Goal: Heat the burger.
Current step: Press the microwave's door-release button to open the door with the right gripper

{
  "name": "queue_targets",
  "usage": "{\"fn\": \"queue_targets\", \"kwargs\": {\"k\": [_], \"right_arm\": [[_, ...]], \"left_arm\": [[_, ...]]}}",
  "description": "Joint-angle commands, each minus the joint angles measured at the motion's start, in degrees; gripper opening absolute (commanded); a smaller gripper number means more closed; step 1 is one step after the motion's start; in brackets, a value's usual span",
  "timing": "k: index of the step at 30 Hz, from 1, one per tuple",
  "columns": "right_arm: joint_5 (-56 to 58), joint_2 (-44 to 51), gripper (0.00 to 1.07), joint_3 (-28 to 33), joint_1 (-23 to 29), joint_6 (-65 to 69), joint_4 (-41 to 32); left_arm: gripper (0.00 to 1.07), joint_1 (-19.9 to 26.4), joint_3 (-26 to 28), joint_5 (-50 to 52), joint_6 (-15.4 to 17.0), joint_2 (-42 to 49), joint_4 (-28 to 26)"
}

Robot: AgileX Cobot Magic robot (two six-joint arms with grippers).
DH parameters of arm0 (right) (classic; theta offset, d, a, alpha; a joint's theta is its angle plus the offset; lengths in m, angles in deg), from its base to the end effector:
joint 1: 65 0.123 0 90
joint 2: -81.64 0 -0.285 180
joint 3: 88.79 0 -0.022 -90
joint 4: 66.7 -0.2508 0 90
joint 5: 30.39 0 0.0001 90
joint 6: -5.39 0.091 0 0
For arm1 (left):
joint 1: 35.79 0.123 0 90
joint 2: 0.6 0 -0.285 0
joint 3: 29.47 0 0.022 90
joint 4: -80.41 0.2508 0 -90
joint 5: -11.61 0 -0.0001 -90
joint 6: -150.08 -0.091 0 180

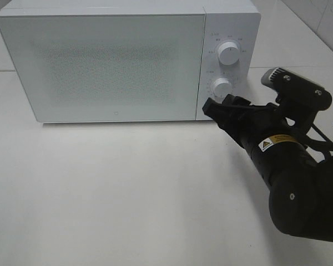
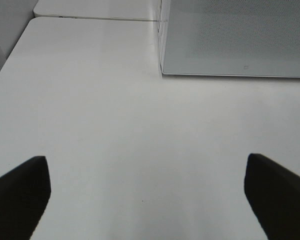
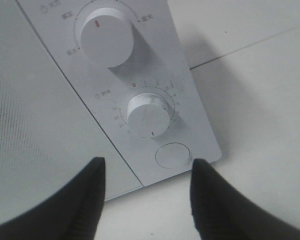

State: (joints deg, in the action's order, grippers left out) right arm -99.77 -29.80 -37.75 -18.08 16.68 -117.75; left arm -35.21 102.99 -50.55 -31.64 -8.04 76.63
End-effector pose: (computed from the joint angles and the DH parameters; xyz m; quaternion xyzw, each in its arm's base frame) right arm 0.2269 0.1457 0.1412 0.1685 0.7423 0.1372 0.6339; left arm -0.0089 -0.0054 0.2804 0.0105 0.8528 -0.0224 0.5217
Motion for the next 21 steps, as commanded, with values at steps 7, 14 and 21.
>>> {"fn": "queue_targets", "kwargs": {"k": [7,14,21], "right_arm": [[0.7,0.1,0.06,-0.5,-0.2,31.2,0.8],[4.7,0.1,0.0,-0.5,-0.2,47.8,0.9],[9.4,0.1,0.0,-0.5,-0.2,53.3,1.9]], "left_arm": [[0.98,-0.3,-0.1,0.9,0.1,1.0,-0.1],[0.98,-0.3,-0.1,0.9,0.1,1.0,-0.1],[0.98,-0.3,-0.1,0.9,0.1,1.0,-0.1]]}}
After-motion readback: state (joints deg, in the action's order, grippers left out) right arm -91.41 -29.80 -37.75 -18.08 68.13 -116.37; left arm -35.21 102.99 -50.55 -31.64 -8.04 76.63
